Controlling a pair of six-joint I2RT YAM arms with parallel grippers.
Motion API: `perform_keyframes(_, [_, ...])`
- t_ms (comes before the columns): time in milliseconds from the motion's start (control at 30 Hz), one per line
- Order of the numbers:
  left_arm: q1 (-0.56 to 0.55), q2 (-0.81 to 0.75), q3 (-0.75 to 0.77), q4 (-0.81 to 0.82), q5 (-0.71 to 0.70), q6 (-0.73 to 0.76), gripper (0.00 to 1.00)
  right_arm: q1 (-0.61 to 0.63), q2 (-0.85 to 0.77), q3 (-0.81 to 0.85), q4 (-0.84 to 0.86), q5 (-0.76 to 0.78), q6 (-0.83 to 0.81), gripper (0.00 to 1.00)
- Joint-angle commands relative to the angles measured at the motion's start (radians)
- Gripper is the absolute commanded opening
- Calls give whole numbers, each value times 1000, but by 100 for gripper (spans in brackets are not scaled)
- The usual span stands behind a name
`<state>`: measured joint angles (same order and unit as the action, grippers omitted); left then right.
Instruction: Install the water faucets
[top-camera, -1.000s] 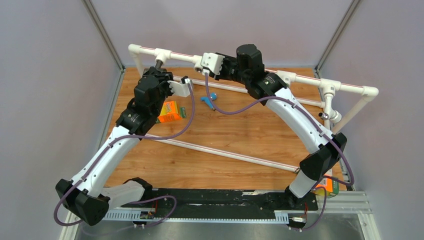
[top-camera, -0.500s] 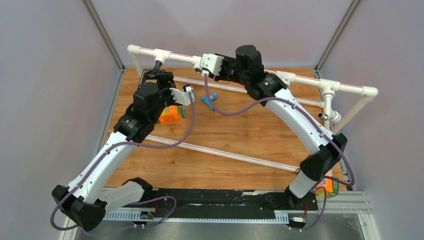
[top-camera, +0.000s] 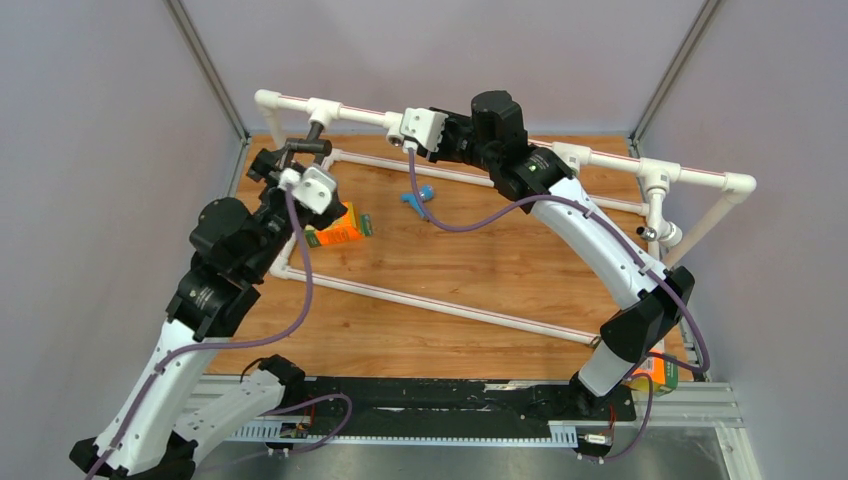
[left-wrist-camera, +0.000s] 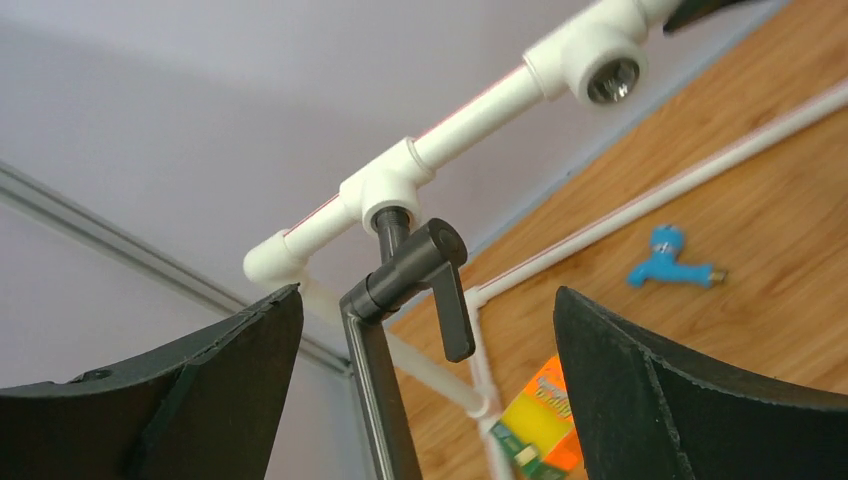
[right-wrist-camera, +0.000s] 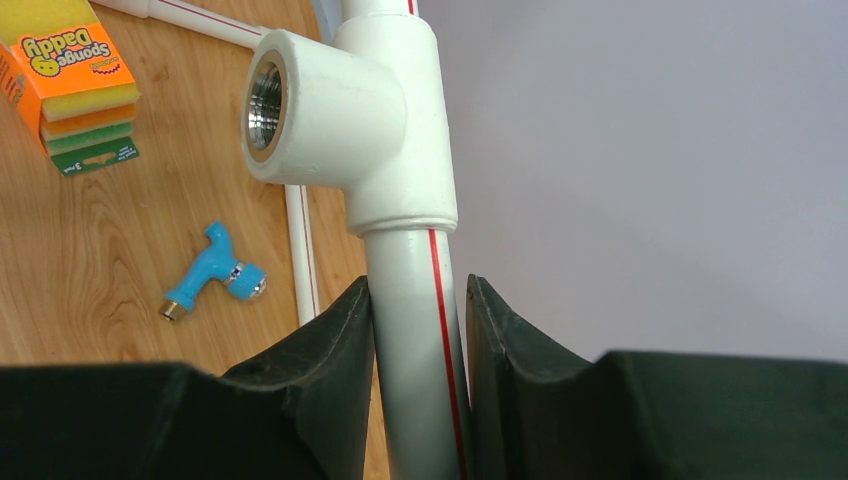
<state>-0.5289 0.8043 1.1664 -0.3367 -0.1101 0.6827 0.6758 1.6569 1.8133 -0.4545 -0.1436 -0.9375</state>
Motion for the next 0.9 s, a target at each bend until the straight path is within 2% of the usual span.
perform_keyframes(0, [-3,-36,77,67,-54,-529,100,44,-5,-35,-105,-59,124,0])
perform_keyframes(133, [6,12,220,-39,-111,-779,100,44,-6,-37,-105,-59,126,0])
perform_keyframes(200, [49,53,286,-102,-100,-914,100,44,-8,-39,-107,-63,128,0])
perform_keyframes(267, [143,85,328,-130,-18,-1025,100,45,-11,-40,-107,-63,128,0])
perform_keyframes(367, [379,110,325,-107,190,-1164,100,42,-16,-43,-107,-70,129,0])
perform_keyframes(400, [424,121,317,-75,238,-1243,100,45,-16,-43,-105,-70,128,0])
perform_keyframes(433, [522,131,293,-59,365,-1285,100,45,-17,-43,-105,-73,128,0])
perform_keyframes(467, [590,151,273,-3,447,-1404,100,44,-17,-43,-105,-74,128,0])
perform_keyframes(500, [707,162,222,34,587,-1469,100,45,-16,-43,-107,-76,128,0])
perform_keyframes(533, [768,185,193,138,669,-1634,100,42,-16,-45,-105,-77,128,0])
perform_keyframes(567, [841,194,118,201,790,-1708,96,44,-17,-45,-105,-77,128,0])
perform_keyframes(600, [890,216,89,329,831,-1835,92,44,-16,-46,-105,-77,128,0])
perform_keyframes(667, [928,243,44,401,886,-1890,93,45,-19,-48,-105,-82,128,0])
perform_keyframes(867, [943,308,47,401,974,-1813,95,45,-22,-57,-105,-85,128,0])
